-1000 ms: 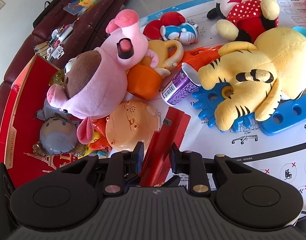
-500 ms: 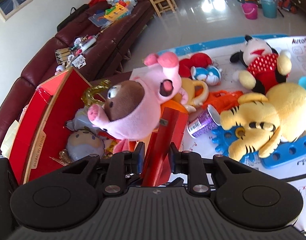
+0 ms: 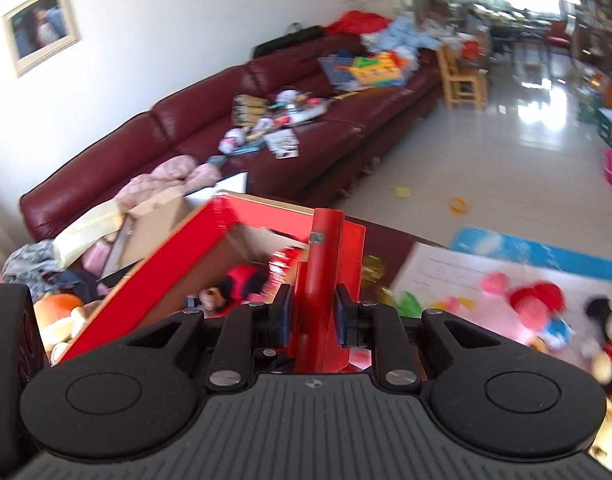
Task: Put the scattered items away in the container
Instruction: 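Carry the red plastic piece over the red box with both tools, then open both tools to drop the red piece into the box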
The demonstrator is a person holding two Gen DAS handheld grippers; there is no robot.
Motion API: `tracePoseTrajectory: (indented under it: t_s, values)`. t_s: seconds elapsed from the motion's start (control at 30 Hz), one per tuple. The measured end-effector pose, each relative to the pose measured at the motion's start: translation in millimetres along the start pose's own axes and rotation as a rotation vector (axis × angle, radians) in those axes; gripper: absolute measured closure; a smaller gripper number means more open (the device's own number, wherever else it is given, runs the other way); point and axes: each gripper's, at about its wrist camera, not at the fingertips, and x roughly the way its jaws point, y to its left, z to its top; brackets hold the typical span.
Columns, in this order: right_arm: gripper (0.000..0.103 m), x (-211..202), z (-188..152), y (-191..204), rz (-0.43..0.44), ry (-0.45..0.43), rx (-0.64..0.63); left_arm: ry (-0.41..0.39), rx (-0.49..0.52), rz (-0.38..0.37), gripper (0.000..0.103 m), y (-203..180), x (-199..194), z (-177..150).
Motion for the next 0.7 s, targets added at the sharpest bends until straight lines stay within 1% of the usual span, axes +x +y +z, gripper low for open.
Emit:
tracePoseTrajectory:
  t_s: [0.03,0.13,0.23,0.33,0.47,0.6,0.63,0.67,0.7]
  values:
    - [0.079,10.4,6.5,12.9,0.023,0.005,-0.026,0.0,-0.016,0.025,0.077,14.2,5.3,2.8]
    - [0.079,41.0,20.0,47.6,0.09,0.032,-0.087,0.013,-0.066,0.089,0.077,55.9,2.5,0.6]
    - [0.079,72.8,28.5,75.7,0.151,0.076,-0.119,0.038,-0.104,0.144,0.076,92.4,4.9,-5.8]
    - [0.079,101.7,31.5,102.5,0.199,0.128,-0.141,0.07,-0.132,0.19,0.076,120.2,12.0,-12.2]
    - [0.079,129.5,36.1,127.2,0.22,0.174,-0.17,0.101,-0.137,0.22,0.077,146.3,24.1,-10.8]
    - [0.077,145.6,48.8,136.8,0.225,0.182,-0.175,0.107,-0.146,0.233,0.077,166.3,39.2,1.7]
    - [0.075,150.7,53.1,136.8,0.214,0.181,-0.169,0.112,-0.15,0.235,0.063,171.2,45.4,5.5]
    - [0.056,153.9,56.1,135.3,0.198,0.172,-0.164,0.114,-0.16,0.233,0.056,176.1,51.0,8.2]
    - [0.04,156.1,58.8,132.2,0.183,0.164,-0.159,0.116,-0.177,0.247,0.037,180.4,55.5,10.0]
